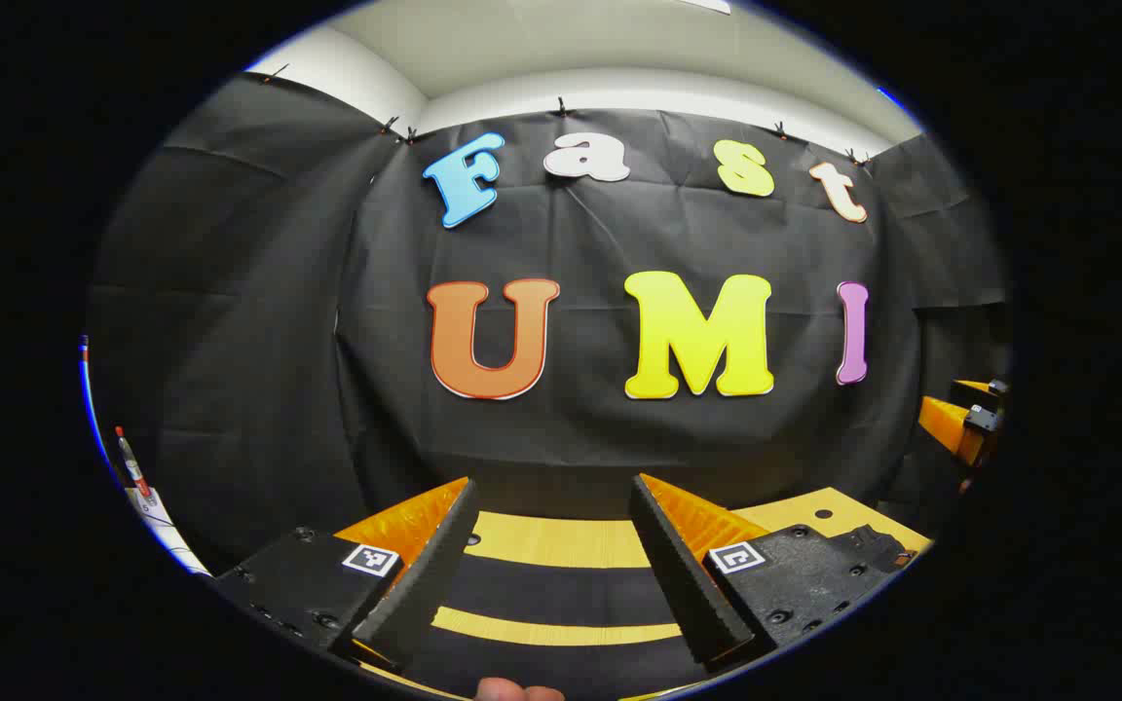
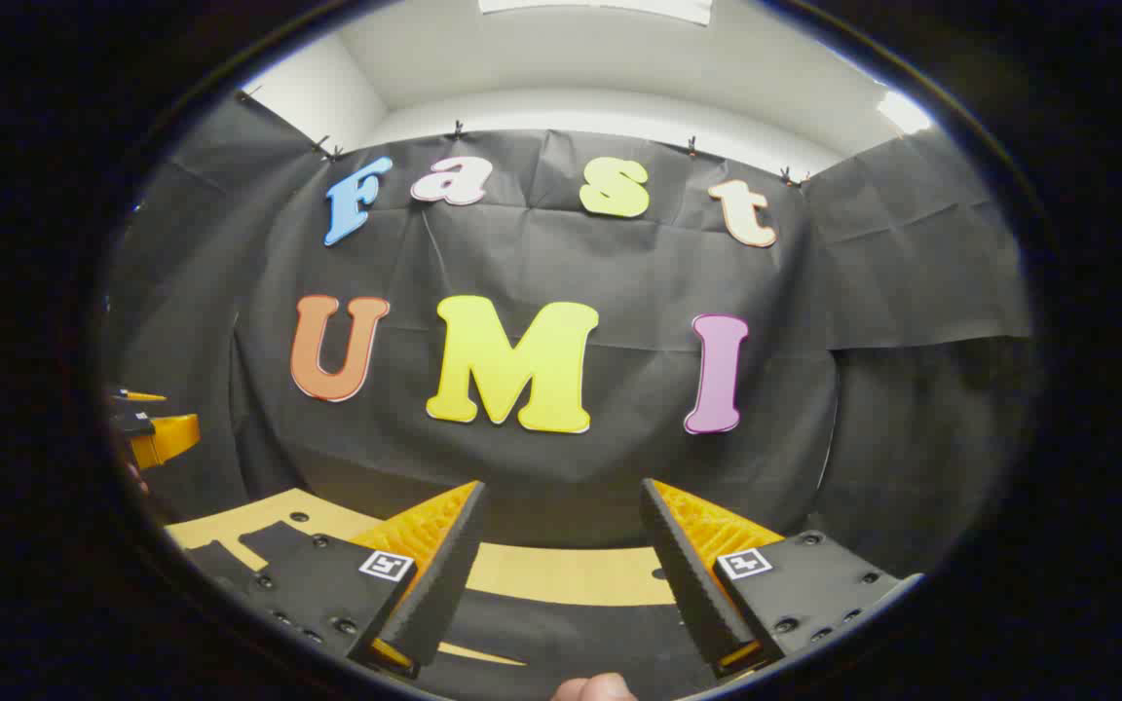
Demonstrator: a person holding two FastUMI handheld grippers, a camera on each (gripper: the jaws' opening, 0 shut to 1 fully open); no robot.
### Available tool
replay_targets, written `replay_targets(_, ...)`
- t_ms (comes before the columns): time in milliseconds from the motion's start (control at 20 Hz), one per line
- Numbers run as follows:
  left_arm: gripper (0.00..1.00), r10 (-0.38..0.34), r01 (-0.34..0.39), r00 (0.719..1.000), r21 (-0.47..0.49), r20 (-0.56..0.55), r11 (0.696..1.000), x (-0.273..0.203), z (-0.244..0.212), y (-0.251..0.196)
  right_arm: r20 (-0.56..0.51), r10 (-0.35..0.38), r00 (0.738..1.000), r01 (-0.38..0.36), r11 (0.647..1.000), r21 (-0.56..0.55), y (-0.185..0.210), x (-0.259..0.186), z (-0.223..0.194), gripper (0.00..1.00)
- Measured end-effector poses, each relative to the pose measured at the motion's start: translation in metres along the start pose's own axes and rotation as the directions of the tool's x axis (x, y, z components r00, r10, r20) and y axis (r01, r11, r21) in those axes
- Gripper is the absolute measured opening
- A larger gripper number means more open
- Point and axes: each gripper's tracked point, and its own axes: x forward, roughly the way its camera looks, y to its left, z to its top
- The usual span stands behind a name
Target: Grasp the waist and the cuffs of the jeans and fold them to make the two legs overlap; first hold the waist and fold one-third of the jeans toward the cuffs, then hold the cuffs and fold the remaining one-third in the same direction to finish folding.
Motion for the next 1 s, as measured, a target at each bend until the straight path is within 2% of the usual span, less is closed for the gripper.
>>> replay_targets(250,0.99,0.028,-0.028,1.000,0.010,-0.001,1.000,0.000,0.000,0.007,-0.007,0.005,1.000,-0.005,1.000,-0.002,-0.004,0.009,-0.001,0.94)
replay_targets(400,0.99,0.031,-0.031,1.000,0.016,0.002,0.999,0.000,0.002,0.007,-0.005,-0.002,1.000,0.002,1.000,-0.001,-0.011,0.013,-0.002,1.00)
replay_targets(550,0.99,0.032,-0.032,0.999,0.023,0.003,0.999,0.001,0.002,0.006,-0.002,-0.013,1.000,0.013,1.000,0.004,-0.020,0.016,-0.002,0.94)
replay_targets(600,0.99,0.029,-0.029,1.000,0.021,0.005,0.999,0.001,0.003,0.005,-0.002,-0.019,1.000,0.019,1.000,0.002,-0.023,0.017,-0.003,0.97)
replay_targets(700,0.99,0.025,-0.025,1.000,0.022,0.006,0.999,0.002,0.003,0.005,-0.007,-0.026,1.000,0.026,1.000,0.004,-0.029,0.015,-0.005,0.94)
replay_targets(1000,0.99,0.027,-0.027,1.000,0.012,-0.004,1.000,0.004,0.002,0.006,-0.027,-0.038,0.999,0.038,0.999,-0.005,-0.038,0.013,-0.011,0.94)
